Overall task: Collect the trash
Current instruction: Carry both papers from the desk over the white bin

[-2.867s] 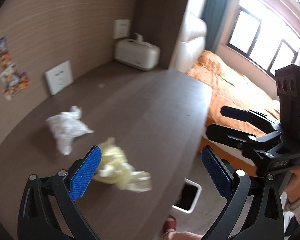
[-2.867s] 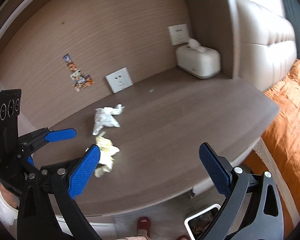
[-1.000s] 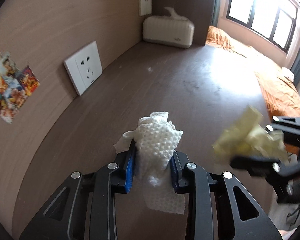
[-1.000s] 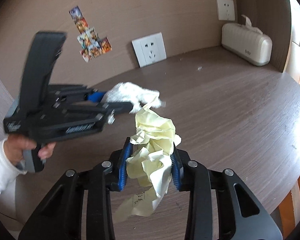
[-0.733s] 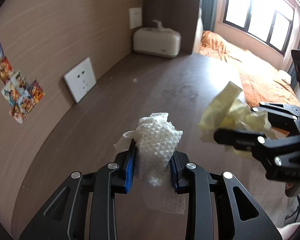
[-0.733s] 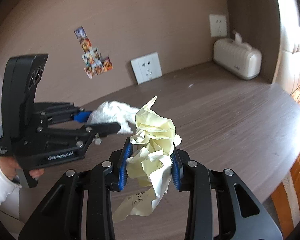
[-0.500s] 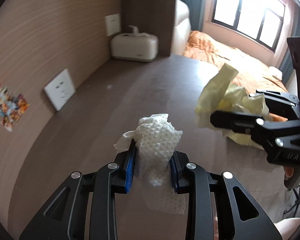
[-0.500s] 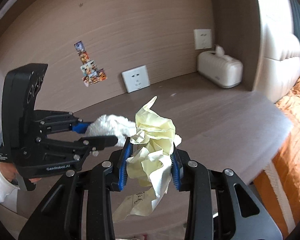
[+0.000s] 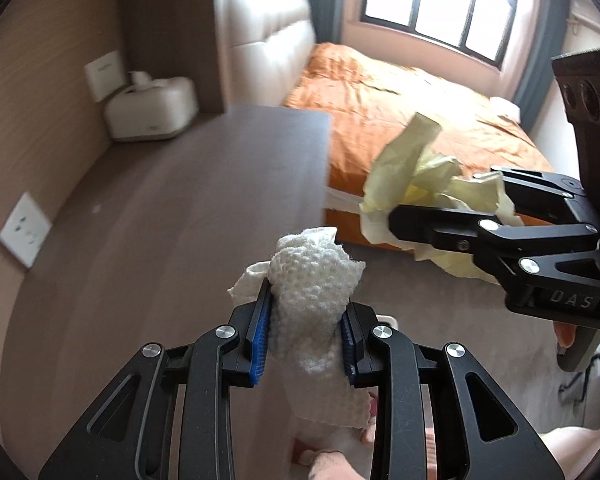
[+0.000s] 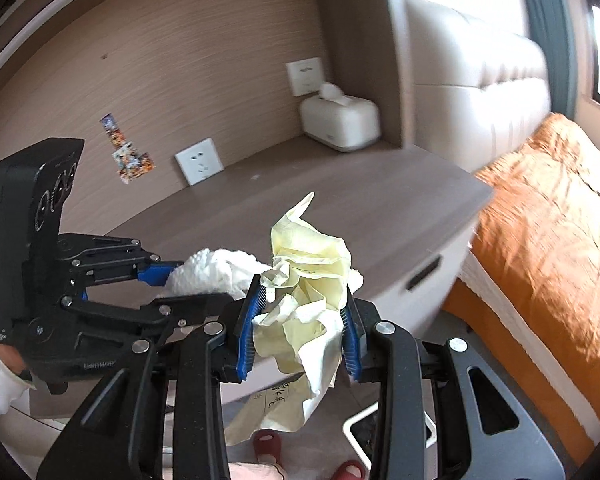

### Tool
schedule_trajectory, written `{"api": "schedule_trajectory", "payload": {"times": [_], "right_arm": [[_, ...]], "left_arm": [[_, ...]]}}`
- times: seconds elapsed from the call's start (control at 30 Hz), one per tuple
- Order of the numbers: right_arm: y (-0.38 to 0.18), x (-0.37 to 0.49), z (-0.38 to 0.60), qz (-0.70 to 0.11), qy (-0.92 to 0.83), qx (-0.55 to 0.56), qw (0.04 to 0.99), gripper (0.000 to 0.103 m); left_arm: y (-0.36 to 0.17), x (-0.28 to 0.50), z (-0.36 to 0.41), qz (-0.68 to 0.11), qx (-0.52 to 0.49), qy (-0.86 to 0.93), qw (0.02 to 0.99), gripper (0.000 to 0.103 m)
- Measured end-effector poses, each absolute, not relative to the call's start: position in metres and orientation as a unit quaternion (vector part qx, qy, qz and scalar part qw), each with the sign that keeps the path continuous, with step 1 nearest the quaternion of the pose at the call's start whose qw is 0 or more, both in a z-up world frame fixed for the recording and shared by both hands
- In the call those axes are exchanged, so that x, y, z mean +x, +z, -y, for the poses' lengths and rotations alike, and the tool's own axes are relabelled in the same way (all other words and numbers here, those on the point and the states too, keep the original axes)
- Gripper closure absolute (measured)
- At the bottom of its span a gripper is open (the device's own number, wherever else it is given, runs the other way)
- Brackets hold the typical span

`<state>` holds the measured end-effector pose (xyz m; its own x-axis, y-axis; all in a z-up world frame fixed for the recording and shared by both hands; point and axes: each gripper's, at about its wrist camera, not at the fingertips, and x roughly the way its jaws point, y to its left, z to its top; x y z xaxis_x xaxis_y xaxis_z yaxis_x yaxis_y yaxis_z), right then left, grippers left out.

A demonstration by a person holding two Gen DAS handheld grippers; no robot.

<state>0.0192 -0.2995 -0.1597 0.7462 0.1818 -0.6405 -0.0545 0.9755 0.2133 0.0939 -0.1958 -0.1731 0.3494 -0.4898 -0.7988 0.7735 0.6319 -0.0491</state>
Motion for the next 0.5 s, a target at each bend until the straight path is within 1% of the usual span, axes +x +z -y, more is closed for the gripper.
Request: {"api": "schedule_trajectory", "payload": {"times": [0.23,0.5], "right_arm": [[-0.18,-0.007,0.338,-0.37,0.035,0.114,0.921,0.067],[-0.205,-0.027,0.373,-0.389,0.01,0.141,0.91,0.067]], "left_arm": [[-0.194,0.071,0.247,-0.432,0.196,-0.428,0.769,0.074],[-0.222,0.054,0.288,-0.459,0.21,-0.451,0.736,0.074]]}}
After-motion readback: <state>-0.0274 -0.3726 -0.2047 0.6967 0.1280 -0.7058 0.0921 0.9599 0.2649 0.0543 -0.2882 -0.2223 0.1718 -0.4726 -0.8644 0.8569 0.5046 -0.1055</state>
